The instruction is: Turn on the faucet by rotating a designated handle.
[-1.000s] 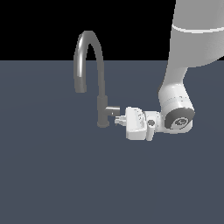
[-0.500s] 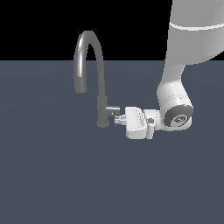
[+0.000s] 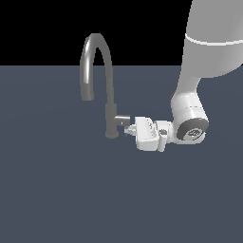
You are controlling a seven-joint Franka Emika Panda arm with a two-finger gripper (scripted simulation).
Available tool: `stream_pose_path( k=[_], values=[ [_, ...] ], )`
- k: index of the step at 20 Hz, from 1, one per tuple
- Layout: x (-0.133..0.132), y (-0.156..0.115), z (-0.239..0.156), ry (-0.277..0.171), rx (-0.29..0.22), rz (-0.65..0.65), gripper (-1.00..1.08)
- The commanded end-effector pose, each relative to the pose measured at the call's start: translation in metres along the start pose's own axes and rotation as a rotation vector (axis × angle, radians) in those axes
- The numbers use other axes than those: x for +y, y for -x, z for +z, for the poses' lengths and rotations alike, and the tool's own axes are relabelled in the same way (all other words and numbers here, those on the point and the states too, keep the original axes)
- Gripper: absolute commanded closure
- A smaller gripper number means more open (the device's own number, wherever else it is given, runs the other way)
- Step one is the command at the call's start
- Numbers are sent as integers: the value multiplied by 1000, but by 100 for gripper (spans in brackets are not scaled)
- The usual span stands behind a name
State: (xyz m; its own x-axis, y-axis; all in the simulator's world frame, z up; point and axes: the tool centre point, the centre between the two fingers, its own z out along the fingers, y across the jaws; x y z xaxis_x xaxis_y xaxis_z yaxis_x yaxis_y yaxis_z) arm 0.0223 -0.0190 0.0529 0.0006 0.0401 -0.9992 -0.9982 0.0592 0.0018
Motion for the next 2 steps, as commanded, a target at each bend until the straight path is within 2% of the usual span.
stream_pose_path(
  k=[1,2],
  values=[
    [-31,-32,-3,-87,40,-7,108],
    [-31,-32,-3,-87,40,-7,108]
  ],
)
